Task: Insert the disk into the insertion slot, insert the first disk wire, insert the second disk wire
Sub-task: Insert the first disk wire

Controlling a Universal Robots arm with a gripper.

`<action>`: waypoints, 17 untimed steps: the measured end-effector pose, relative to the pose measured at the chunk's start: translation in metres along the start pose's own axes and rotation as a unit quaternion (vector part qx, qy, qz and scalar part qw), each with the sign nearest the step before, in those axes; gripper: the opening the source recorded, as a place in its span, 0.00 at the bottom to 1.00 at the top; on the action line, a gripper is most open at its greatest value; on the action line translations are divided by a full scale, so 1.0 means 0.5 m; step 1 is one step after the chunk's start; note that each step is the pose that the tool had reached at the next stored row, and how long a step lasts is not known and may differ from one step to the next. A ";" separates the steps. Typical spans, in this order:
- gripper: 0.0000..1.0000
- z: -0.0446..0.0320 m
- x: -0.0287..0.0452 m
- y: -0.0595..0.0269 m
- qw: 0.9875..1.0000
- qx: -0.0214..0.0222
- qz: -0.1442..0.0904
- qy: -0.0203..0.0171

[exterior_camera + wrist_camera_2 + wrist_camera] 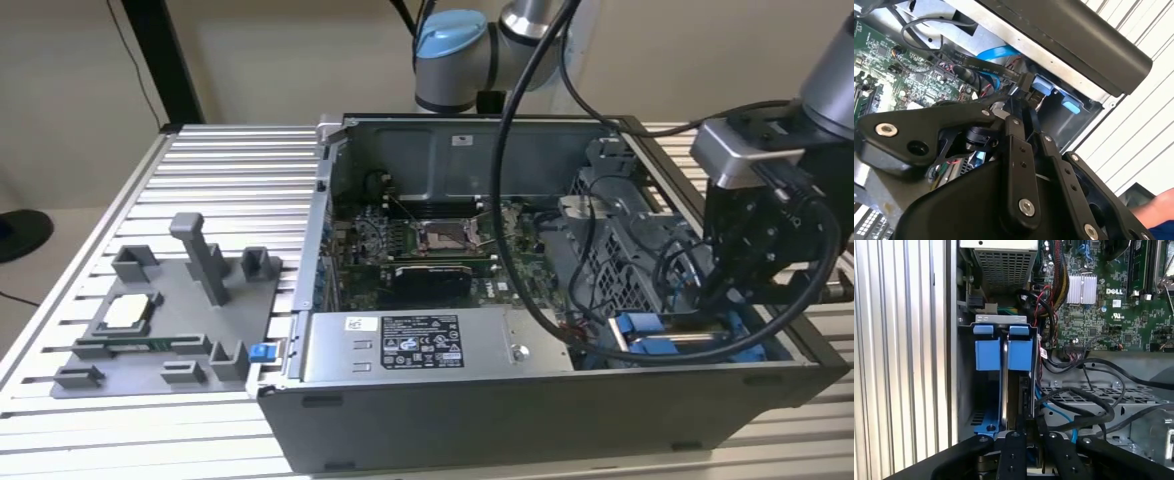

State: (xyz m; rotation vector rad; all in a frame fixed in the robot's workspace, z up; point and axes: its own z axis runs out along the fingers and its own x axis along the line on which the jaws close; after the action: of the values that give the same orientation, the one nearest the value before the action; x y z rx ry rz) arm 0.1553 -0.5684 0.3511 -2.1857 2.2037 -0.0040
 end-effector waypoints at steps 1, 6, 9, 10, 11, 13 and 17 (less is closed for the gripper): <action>0.00 0.000 0.000 0.000 1.000 0.004 0.000 0.005; 0.00 0.000 0.000 0.014 1.000 0.023 -0.001 0.016; 0.00 0.000 0.000 0.016 1.000 0.023 0.000 0.016; 0.00 0.000 0.000 0.017 1.000 0.023 0.000 0.016; 0.00 0.000 0.000 0.018 1.000 0.024 0.000 0.016; 0.00 0.001 -0.001 0.022 1.000 0.027 0.000 0.016; 0.00 0.006 -0.005 0.033 0.999 0.046 0.000 0.016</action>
State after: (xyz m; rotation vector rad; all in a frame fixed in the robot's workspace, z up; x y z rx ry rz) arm 0.1390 -0.5659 0.3475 -2.1529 2.1734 -0.1379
